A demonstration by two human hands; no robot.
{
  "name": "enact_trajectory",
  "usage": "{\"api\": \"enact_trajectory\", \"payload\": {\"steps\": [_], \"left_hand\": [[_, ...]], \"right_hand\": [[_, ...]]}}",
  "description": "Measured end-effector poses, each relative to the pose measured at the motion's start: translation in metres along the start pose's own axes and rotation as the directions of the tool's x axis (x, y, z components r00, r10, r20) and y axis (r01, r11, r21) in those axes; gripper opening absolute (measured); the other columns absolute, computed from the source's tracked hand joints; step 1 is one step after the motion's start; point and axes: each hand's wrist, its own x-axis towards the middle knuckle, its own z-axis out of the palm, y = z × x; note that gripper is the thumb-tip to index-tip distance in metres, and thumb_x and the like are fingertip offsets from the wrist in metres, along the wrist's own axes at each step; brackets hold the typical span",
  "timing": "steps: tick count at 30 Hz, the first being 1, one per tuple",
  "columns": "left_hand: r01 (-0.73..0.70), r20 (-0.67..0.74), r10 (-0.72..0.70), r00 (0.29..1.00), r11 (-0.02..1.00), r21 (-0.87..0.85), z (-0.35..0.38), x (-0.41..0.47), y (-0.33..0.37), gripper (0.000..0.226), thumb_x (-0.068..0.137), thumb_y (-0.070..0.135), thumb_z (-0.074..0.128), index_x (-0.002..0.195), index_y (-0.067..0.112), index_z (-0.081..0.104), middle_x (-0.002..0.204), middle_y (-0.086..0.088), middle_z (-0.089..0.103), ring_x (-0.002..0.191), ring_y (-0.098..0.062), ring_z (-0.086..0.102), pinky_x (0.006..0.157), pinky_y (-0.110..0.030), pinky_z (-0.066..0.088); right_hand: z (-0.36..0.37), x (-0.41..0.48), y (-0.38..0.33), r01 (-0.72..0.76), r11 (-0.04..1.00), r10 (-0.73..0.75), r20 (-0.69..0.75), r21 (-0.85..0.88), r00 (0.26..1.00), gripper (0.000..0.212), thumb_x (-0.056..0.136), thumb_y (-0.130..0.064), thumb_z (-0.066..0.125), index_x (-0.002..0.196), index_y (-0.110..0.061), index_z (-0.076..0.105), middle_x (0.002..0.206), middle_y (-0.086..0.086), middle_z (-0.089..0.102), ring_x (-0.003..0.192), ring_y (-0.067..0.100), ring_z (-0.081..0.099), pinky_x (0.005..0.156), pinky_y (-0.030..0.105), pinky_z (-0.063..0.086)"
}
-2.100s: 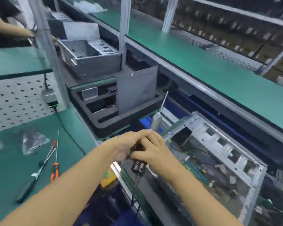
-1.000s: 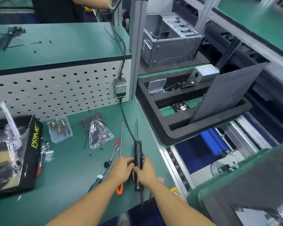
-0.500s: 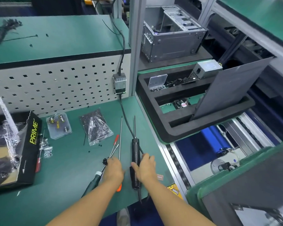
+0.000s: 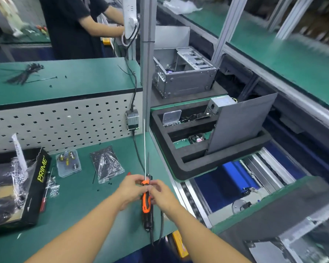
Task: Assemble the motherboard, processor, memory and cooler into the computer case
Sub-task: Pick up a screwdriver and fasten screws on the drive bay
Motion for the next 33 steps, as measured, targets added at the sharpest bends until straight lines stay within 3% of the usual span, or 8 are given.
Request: {"api": "enact_trajectory", "payload": {"steps": [4, 6, 11, 17, 22, 24, 29, 33], "left_hand": [[-0.184, 0.131, 0.174, 0.976, 0.981, 0.06, 0.023, -0.026, 0.044, 0.024, 0.081, 0.0, 0.073, 0.101, 0.014, 0.073, 0.095, -0.012, 0.073, 0.079, -0.023, 0.07, 0.082, -0.045, 0.058], [-0.258, 0.218, 0.238, 0.946, 0.964, 0.066, 0.045, -0.04, 0.067, 0.027, 0.082, 0.001, 0.072, 0.101, 0.02, 0.074, 0.09, -0.005, 0.076, 0.079, -0.019, 0.073, 0.072, -0.032, 0.058], [-0.489, 0.292, 0.457, 0.84, 0.871, 0.043, 0.131, -0.082, 0.115, 0.031, 0.079, 0.0, 0.076, 0.101, 0.022, 0.076, 0.073, 0.013, 0.063, 0.061, 0.001, 0.062, 0.062, -0.008, 0.047], [-0.616, 0.542, 0.528, 0.654, 0.787, -0.024, 0.257, -0.153, 0.143, 0.032, 0.085, 0.014, 0.074, 0.116, 0.022, 0.071, 0.103, -0.012, 0.069, 0.095, -0.023, 0.066, 0.091, -0.036, 0.053], [-0.424, 0.748, 0.429, 0.506, 0.879, -0.217, 0.378, -0.22, 0.133, 0.036, 0.083, 0.003, 0.065, 0.118, 0.013, 0.065, 0.092, -0.016, 0.066, 0.075, -0.025, 0.064, 0.068, -0.034, 0.052], [-0.235, 0.764, 0.385, 0.518, 0.923, -0.305, 0.423, -0.247, 0.129, 0.045, 0.068, 0.011, 0.069, 0.113, 0.013, 0.065, 0.089, -0.012, 0.067, 0.066, -0.025, 0.062, 0.058, -0.033, 0.051], [-0.028, 0.783, 0.307, 0.541, 0.937, -0.348, 0.519, -0.298, 0.097, 0.011, 0.091, 0.018, 0.057, 0.092, 0.012, 0.066, 0.088, -0.007, 0.065, 0.081, -0.022, 0.06, 0.065, -0.032, 0.049], [0.106, 0.873, 0.182, 0.452, 0.961, -0.255, 0.566, -0.335, 0.076, 0.018, 0.098, 0.012, 0.048, 0.089, 0.011, 0.064, 0.069, -0.002, 0.067, 0.063, -0.011, 0.067, 0.062, -0.021, 0.057]], "right_hand": [[-0.042, -0.037, -0.031, 0.152, 0.982, -0.147, -0.052, 0.115, 0.988, 0.013, 0.106, -0.016, 0.048, 0.11, -0.021, 0.06, 0.091, -0.001, 0.063, 0.07, 0.003, 0.062, 0.064, 0.026, 0.053], [-0.069, -0.061, -0.042, 0.214, 0.972, -0.204, -0.105, 0.101, 0.973, 0.016, 0.106, -0.014, 0.046, 0.111, -0.02, 0.06, 0.086, -0.001, 0.062, 0.063, 0.001, 0.06, 0.059, 0.021, 0.051], [-0.143, -0.138, -0.053, 0.315, 0.944, -0.277, -0.276, 0.101, 0.92, 0.022, 0.102, -0.03, 0.047, 0.109, -0.041, 0.064, 0.093, -0.005, 0.072, 0.08, 0.005, 0.067, 0.07, 0.024, 0.052], [-0.237, -0.261, -0.031, 0.477, 0.866, -0.36, -0.475, 0.148, 0.803, 0.029, 0.095, -0.035, 0.049, 0.121, -0.046, 0.058, 0.098, 0.003, 0.068, 0.071, 0.016, 0.062, 0.065, 0.031, 0.05], [-0.3, -0.383, 0.01, 0.496, 0.865, -0.366, -0.587, 0.071, 0.722, 0.025, 0.098, -0.028, 0.049, 0.11, -0.048, 0.056, 0.079, -0.001, 0.061, 0.048, 0.015, 0.049, 0.046, 0.025, 0.041], [-0.319, -0.427, 0.031, 0.461, 0.887, -0.342, -0.622, 0.036, 0.705, 0.028, 0.103, -0.022, 0.047, 0.103, -0.049, 0.055, 0.072, 0.003, 0.057, 0.05, 0.016, 0.048, 0.044, 0.023, 0.039], [-0.348, -0.533, 0.085, 0.399, 0.905, -0.2, -0.68, 0.148, 0.705, 0.014, 0.098, -0.017, 0.058, 0.108, -0.026, 0.057, 0.079, 0.008, 0.064, 0.059, 0.022, 0.048, 0.05, 0.031, 0.039], [-0.352, -0.607, 0.125, 0.612, 0.717, -0.293, -0.652, 0.335, 0.7, 0.067, 0.084, -0.028, 0.077, 0.14, -0.009, 0.047, 0.108, 0.015, 0.059, 0.085, 0.021, 0.058, 0.071, 0.03, 0.049]]}}
